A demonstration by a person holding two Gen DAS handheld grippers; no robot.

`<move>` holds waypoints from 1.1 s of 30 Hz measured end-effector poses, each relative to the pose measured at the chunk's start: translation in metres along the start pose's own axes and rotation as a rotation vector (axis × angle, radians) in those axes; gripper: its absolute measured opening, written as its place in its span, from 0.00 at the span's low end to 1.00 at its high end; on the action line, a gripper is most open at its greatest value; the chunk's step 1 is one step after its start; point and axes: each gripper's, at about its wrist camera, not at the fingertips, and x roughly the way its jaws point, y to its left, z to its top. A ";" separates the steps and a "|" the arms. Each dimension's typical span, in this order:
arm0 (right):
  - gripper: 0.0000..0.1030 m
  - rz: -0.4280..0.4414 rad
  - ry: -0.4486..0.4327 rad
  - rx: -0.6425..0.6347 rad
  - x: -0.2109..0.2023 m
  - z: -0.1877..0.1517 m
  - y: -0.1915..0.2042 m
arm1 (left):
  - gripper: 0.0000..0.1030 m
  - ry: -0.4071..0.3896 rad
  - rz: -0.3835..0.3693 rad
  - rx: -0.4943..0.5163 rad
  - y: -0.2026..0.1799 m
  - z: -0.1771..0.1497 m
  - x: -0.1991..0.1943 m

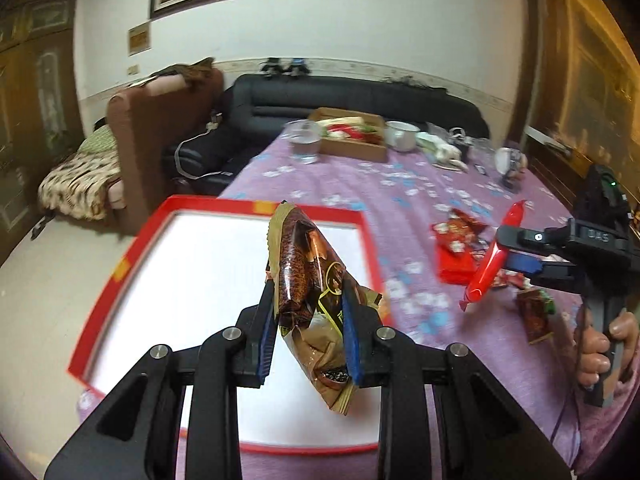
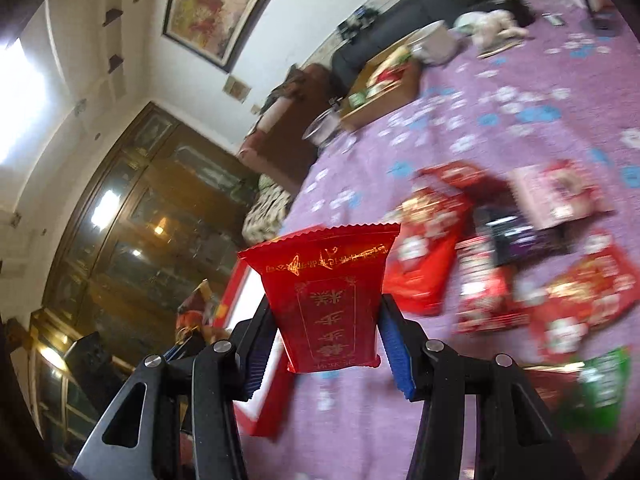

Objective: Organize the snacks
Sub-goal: 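Drop the biscuit bag into the red tray while right tool drops red packet there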

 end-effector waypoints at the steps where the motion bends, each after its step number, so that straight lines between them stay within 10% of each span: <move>1: 0.49 0.016 0.014 -0.007 0.008 -0.002 0.008 | 0.25 0.005 0.008 -0.005 0.004 -0.001 0.001; 20: 0.52 0.177 0.206 -0.028 0.120 -0.041 0.081 | 0.32 0.018 0.166 0.017 0.036 -0.022 0.003; 24: 0.52 0.122 0.156 -0.035 0.109 -0.035 0.071 | 0.57 -0.042 0.182 0.012 0.037 -0.017 -0.011; 33: 0.57 -0.039 -0.037 -0.043 0.015 -0.013 0.030 | 0.73 -0.050 -0.001 0.091 -0.015 -0.016 -0.016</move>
